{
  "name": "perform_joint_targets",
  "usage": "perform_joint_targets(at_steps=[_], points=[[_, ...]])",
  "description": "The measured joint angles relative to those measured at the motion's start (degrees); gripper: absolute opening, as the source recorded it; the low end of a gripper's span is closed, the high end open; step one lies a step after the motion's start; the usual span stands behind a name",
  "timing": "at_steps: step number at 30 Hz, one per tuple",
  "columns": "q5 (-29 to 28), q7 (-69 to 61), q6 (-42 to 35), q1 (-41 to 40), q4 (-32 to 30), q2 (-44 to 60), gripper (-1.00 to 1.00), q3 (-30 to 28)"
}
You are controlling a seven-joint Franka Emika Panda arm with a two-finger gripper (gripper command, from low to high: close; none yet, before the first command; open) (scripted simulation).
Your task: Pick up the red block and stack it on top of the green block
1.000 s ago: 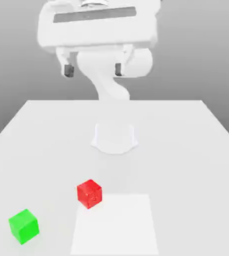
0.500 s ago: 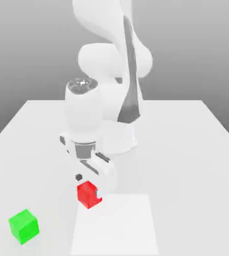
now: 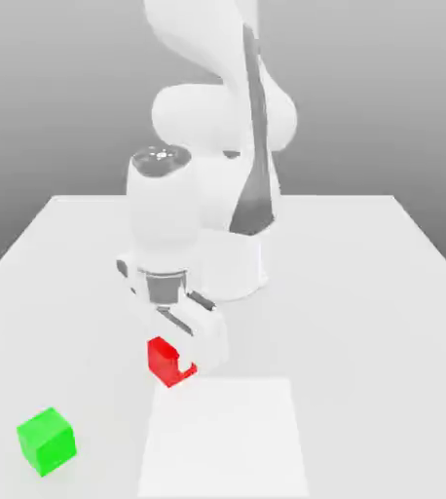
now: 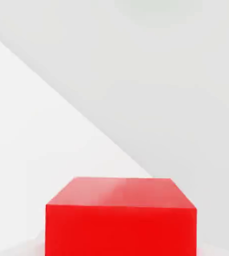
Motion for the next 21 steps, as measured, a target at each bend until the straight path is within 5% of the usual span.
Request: perform_joint_targets(at_steps=[13, 17, 18, 21], points=[[0.91, -19.98, -13.79, -8.91, 24.95, 11.25, -1.0, -5.91], [1.49, -21.73, -8.43, -9.64, 26.97, 18.63, -1.0, -5.7], [1.71, -21.91, -6.76, -9.79, 27.11, 20.44, 1.0, -5.53], [1.71, -21.91, -6.76, -9.79, 27.11, 20.44, 1.0, -5.53]])
